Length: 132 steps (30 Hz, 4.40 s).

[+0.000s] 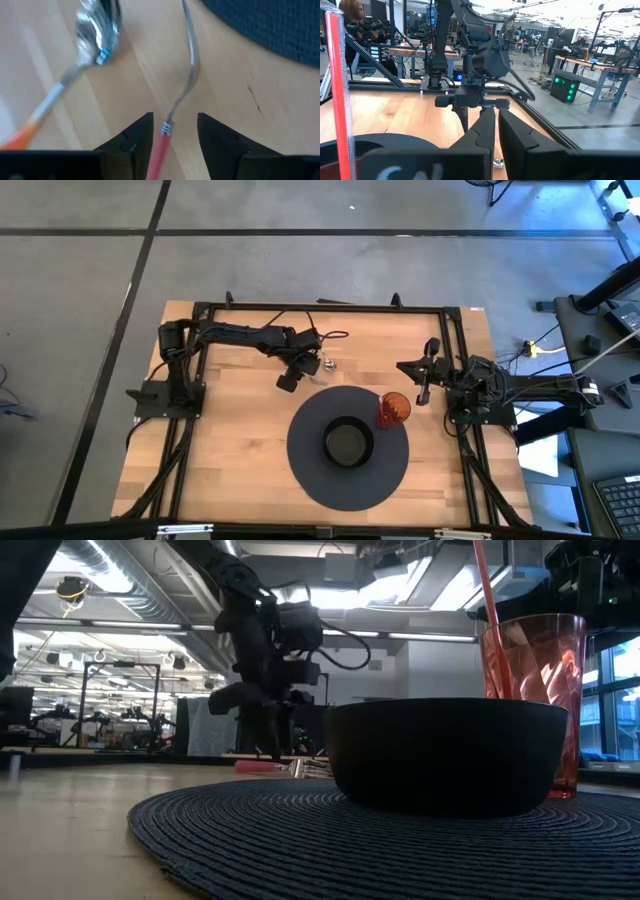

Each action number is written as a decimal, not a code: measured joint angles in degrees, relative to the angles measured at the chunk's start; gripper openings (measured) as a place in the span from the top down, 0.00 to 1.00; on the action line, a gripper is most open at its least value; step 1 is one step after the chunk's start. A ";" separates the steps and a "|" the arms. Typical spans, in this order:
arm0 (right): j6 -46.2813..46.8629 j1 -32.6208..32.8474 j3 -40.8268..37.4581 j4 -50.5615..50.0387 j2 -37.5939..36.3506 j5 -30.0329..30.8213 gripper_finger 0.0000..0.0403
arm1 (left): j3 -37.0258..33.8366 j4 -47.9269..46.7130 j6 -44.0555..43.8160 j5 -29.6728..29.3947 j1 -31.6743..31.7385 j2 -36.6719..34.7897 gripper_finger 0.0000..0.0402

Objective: Pick & Place Utensil
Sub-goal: Put the pink fork into the black bowl on the black placemat

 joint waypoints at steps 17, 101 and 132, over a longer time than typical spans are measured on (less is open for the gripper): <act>0.00 -0.01 0.00 0.00 0.00 0.00 0.94 | 0.15 -0.38 -0.28 3.11 3.81 4.55 0.72; 1.73 -0.01 0.00 0.07 -0.01 0.00 0.94 | -0.13 29.81 37.04 -59.65 -36.44 -5.08 0.93; 1.92 0.01 0.00 0.94 -0.02 0.02 0.94 | -33.11 88.82 62.59 -45.89 -34.22 -10.87 0.93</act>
